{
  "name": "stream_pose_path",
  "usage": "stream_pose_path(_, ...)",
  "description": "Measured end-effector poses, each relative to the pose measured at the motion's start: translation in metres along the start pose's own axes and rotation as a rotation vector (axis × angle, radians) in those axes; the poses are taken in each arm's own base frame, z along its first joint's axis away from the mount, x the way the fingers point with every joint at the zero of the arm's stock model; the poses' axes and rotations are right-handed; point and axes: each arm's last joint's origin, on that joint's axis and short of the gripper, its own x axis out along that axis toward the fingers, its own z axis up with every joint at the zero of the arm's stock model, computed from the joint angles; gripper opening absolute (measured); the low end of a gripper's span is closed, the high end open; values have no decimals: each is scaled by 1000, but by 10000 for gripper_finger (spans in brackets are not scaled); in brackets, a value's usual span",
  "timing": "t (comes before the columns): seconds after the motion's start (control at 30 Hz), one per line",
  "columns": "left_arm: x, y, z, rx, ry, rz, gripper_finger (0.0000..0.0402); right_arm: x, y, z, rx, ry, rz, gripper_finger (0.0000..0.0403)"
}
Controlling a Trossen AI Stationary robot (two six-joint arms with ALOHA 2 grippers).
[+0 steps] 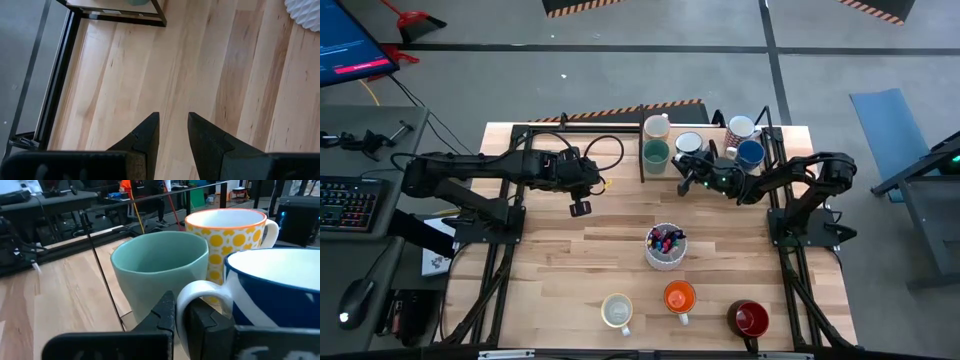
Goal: Place coffee mugs
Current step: Put the blue patterned mug on the shelf
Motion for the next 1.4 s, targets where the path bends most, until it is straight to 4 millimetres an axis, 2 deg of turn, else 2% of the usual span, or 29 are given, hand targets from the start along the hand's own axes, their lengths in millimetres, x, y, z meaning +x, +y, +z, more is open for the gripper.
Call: stream_pose_path(1.4, 0, 0, 0, -9, 0, 0, 90, 0, 0, 1, 10, 0, 37, 4)
